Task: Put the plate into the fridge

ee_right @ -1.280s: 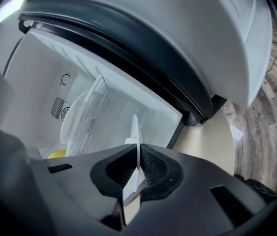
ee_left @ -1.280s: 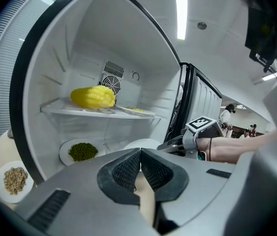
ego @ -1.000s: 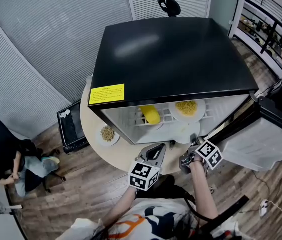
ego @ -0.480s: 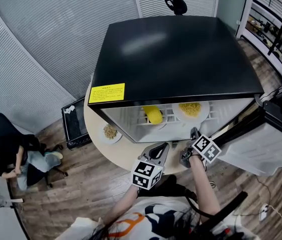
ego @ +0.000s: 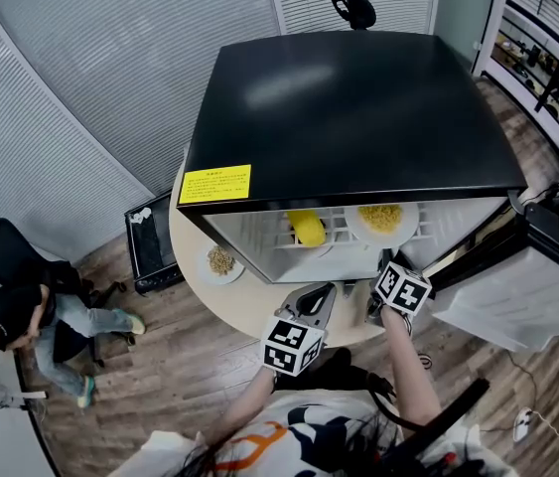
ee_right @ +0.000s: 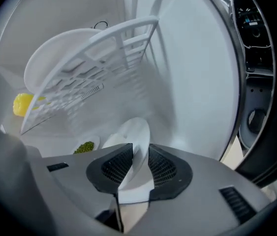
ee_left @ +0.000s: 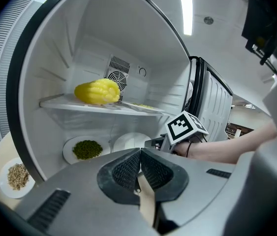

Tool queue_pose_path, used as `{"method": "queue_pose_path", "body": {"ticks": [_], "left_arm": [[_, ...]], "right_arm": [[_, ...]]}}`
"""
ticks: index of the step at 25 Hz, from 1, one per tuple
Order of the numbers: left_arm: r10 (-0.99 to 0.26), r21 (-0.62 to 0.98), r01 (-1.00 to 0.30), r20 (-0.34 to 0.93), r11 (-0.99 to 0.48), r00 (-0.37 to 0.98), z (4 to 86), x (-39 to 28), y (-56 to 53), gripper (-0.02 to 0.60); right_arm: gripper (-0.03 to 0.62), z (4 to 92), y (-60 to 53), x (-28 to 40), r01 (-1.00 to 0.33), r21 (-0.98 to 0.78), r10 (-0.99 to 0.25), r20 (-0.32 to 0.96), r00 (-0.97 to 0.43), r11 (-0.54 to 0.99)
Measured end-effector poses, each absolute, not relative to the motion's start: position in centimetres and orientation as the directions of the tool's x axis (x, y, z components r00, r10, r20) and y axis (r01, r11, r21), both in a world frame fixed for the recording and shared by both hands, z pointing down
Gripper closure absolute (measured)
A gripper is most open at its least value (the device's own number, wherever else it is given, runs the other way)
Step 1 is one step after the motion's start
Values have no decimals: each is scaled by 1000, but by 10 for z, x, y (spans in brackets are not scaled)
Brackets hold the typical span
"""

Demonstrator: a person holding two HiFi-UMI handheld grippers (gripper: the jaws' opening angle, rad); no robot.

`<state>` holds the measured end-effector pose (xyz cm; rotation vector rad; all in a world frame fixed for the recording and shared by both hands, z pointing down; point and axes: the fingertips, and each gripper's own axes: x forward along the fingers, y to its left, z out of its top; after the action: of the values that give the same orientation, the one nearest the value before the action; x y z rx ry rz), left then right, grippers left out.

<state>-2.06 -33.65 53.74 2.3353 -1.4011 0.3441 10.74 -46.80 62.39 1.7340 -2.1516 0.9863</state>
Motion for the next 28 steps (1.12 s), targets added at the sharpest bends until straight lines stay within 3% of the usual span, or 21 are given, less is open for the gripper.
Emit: {"method": "queue_pose_path", "body": {"ticks": [7, 11, 15, 28], "left_arm": [[-792, 202, -889, 402, -411, 458, 538, -28, -337, 571], [-796, 200, -892, 404, -404, 451, 538, -34, -336, 571], [-799, 202, -894, 401, -400, 448, 537, -39, -335, 571], [-794, 205, -883, 386, -423, 470, 532, -43, -329, 571]], "right_arm": [[441, 638, -470, 109, -966, -235, -754, 615, -231, 105], [339, 637, -472, 107, -975, -173, -774, 596, -215, 138], [332, 626, -472, 103, -979, -124, -789, 579, -204, 162], [333, 594, -440, 92, -948, -272, -810, 512, -287, 164]]}}
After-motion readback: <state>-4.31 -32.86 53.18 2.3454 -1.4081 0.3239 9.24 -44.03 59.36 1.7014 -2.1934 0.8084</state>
